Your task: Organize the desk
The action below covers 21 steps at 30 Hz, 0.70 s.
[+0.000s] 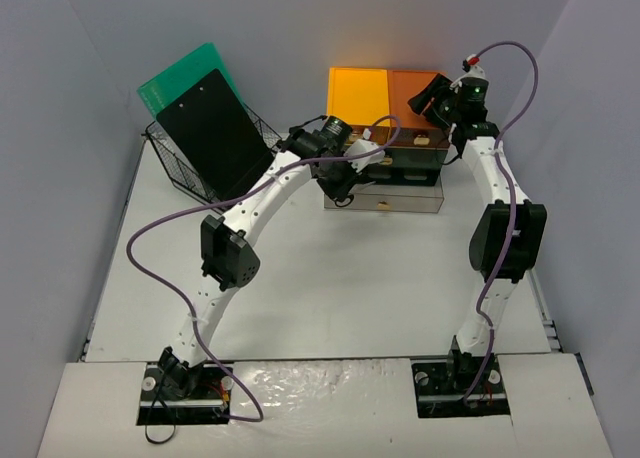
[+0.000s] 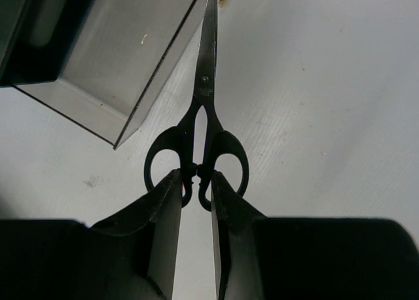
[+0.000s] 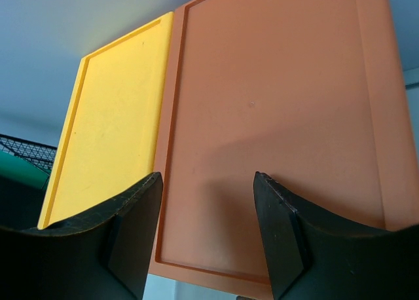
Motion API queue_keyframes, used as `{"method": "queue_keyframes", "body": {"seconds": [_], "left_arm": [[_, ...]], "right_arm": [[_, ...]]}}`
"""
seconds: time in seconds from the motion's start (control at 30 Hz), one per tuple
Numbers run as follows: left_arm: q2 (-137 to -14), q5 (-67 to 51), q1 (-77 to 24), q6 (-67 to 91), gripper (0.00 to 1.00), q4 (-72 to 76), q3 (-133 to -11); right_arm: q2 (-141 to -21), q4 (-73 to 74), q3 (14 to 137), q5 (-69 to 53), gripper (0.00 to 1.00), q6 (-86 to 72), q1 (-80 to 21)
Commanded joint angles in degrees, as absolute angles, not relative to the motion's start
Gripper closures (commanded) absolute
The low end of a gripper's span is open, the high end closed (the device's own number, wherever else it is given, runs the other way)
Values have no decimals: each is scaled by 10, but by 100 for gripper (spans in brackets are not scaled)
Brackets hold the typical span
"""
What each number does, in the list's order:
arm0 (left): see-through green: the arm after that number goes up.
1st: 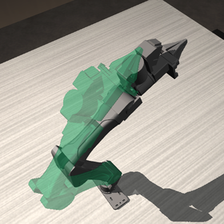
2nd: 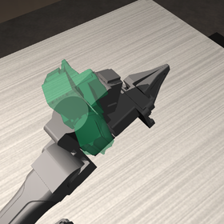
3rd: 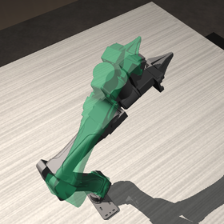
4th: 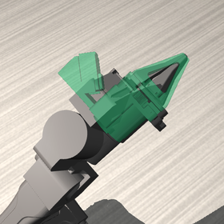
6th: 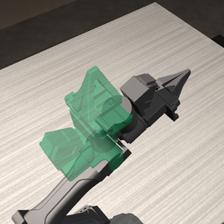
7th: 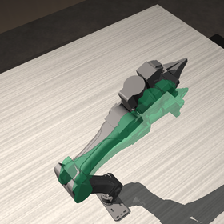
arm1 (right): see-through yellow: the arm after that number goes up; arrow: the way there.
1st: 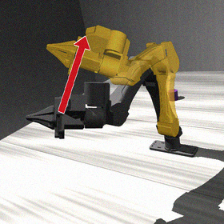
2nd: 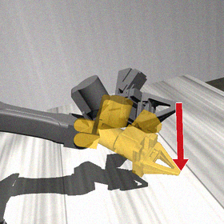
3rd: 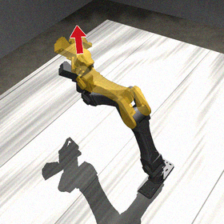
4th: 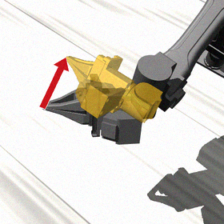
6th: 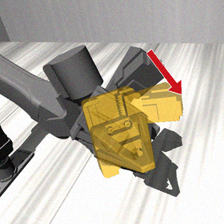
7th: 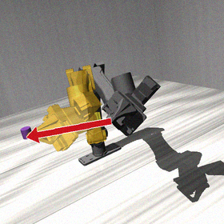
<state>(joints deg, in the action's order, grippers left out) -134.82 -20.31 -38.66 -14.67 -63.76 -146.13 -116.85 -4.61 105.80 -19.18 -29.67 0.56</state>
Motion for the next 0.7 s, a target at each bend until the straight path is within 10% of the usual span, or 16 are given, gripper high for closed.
{"method": "queue_keyframes", "body": {"seconds": [0.0, 0.67], "left_arm": [[-1340, -206, -374, -175, 100, -581, -1475], [-1404, -148, -365, -150, 100, -396, -1463]], "right_arm": [[-1212, 183, 1011, -183, 44, -287, -16], [-1211, 196, 1024, -163, 44, -269, -31]]}}
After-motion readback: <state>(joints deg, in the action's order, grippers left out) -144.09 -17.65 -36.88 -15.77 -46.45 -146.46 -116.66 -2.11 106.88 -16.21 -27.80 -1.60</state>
